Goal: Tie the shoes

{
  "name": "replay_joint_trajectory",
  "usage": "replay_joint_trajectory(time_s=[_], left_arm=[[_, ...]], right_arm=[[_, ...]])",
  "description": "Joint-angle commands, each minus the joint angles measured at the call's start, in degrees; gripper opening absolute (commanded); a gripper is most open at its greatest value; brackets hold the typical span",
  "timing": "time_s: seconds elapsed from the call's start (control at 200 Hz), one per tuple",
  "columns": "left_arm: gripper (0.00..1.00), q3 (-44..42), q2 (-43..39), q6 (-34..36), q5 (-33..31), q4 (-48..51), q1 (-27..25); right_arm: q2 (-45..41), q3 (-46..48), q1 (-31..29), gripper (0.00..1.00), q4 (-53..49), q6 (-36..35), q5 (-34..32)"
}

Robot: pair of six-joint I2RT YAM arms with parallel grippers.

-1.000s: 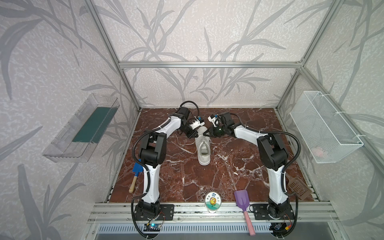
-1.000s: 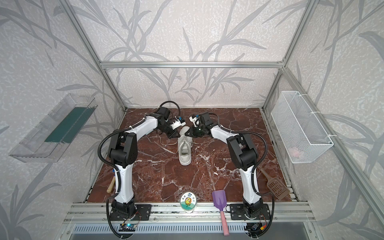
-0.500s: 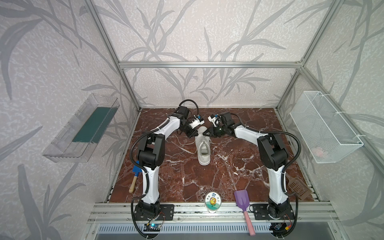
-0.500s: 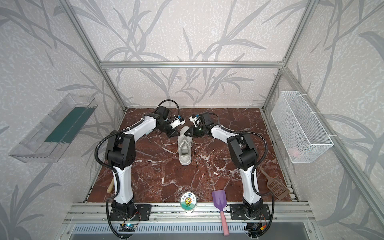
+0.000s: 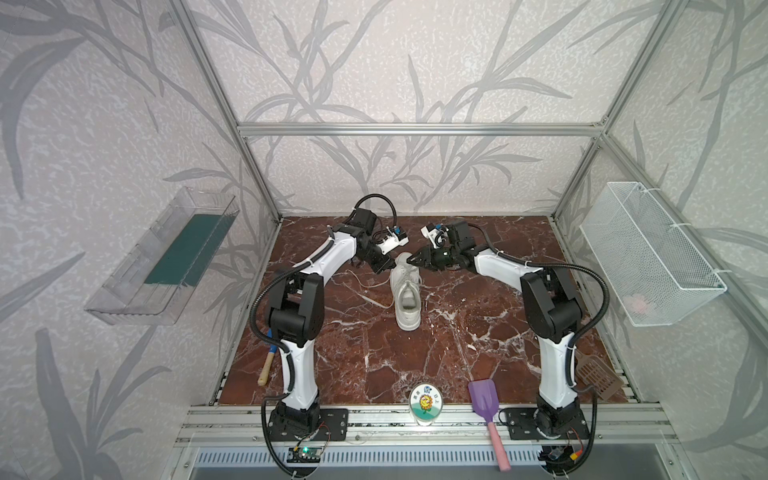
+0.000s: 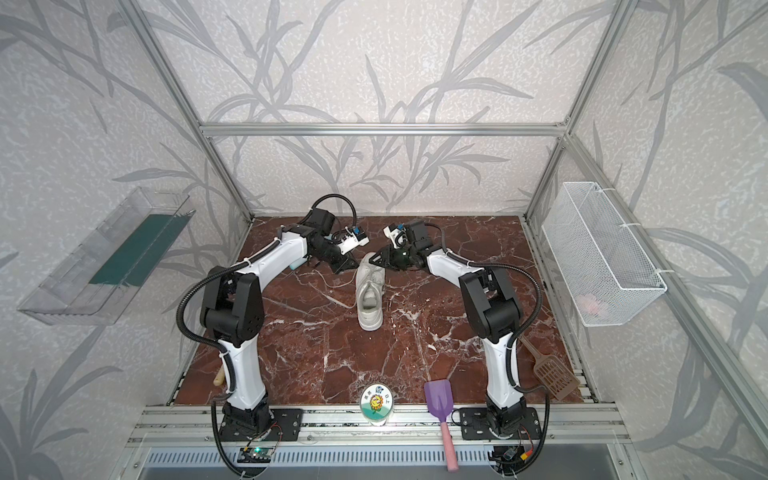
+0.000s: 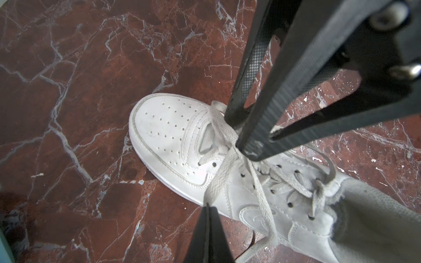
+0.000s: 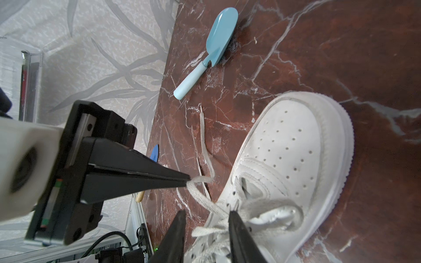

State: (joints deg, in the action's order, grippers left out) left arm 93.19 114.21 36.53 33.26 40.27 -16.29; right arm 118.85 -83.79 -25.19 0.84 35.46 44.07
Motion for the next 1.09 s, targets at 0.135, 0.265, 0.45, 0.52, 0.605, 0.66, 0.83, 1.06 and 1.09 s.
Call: replay_joint_trajectory(time_s=[0.135, 0.265, 0.45, 0.52, 0.605, 0.66, 0.83, 1.06, 1.09], left_arm=[[0.0, 1.2, -3.4, 5.5, -1.6, 4.2, -1.6], [0.0, 2.5, -2.9, 7.3, -2.7, 6.2, -2.5], [0.0, 3.6, -3.0, 8.1, -3.2, 6.8, -3.2], [0.0, 3.7, -3.2, 8.2, -3.3, 6.8, -3.4], [0.0, 4.0, -3.4, 8.4, -3.6, 7.2, -3.7], [0.0, 4.1, -3.4, 8.6, -3.9, 7.6, -3.9], [0.0, 3.9, -3.7, 9.1, -4.8, 8.1, -4.8], [0.0, 3.7, -4.1, 8.9, -5.0, 8.2, -5.2], [0.0, 3.7, -4.1, 8.9, -5.0, 8.2, -5.3]], right_arm=[[-6.0, 9.0, 3.2, 0.31, 10.3, 7.3, 1.8], [-7.0, 15.8, 4.5, 0.25, 15.8, 10.4, 1.9], [-7.1, 23.6, 5.0, 0.11, 24.5, 15.6, 1.6], [-6.4, 25.1, 5.0, 0.06, 27.0, 17.3, 1.8], [-5.2, 26.3, 4.9, 0.04, 30.1, 19.3, 2.3], [-4.5, 27.0, 4.8, 0.03, 32.4, 20.7, 2.6], [-2.9, 27.4, 3.6, 0.02, 35.4, 23.0, 3.4], [-3.5, 30.6, 2.8, 0.02, 37.9, 24.2, 2.0], [-3.7, 31.0, 2.8, 0.02, 37.7, 23.9, 1.6]])
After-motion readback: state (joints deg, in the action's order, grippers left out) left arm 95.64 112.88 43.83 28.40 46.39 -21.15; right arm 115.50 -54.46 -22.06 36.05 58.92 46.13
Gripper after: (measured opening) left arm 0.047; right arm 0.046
